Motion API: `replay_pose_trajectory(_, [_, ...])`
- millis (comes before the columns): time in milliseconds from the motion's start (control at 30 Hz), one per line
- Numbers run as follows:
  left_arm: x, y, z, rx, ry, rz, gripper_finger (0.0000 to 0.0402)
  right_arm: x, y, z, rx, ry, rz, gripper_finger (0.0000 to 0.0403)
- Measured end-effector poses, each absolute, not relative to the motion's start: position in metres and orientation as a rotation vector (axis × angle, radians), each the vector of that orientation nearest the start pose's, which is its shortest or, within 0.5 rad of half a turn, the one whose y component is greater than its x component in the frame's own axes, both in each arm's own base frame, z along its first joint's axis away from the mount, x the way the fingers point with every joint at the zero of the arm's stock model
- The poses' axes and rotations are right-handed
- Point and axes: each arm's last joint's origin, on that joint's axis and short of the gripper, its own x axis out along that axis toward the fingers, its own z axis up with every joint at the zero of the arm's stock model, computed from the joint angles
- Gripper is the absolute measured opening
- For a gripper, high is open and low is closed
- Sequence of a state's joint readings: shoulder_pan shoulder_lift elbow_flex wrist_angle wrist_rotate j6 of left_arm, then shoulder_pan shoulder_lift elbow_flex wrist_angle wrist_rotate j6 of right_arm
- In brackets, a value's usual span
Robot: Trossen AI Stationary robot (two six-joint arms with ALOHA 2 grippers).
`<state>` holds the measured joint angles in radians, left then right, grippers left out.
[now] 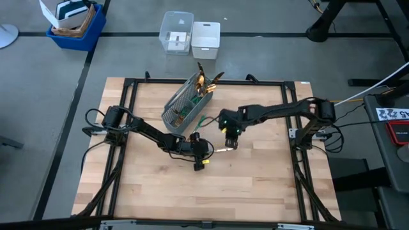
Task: Sort silverware
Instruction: Put the right green-gold table knife into the silverware basket
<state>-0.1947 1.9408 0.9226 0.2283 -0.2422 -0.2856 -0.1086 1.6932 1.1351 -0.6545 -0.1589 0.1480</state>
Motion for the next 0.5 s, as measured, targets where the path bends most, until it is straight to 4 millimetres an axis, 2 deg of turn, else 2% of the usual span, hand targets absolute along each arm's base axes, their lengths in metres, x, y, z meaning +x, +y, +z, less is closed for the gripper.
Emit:
replay_pose_trajectory(300, [0.363, -0.063, 0.111, -0.231, 0.664, 0.178, 0.0037, 0.293, -0.072, 0.237, 0.331, 1.120, -0.169, 0.0092])
replay_pose_trajectory(500, [0.371, -0.049, 0.120, -0.312, 0.544, 0.214, 0.0035, 0.266, -0.093, 0.273, 0.294, 0.981, -0.220, 0.0092])
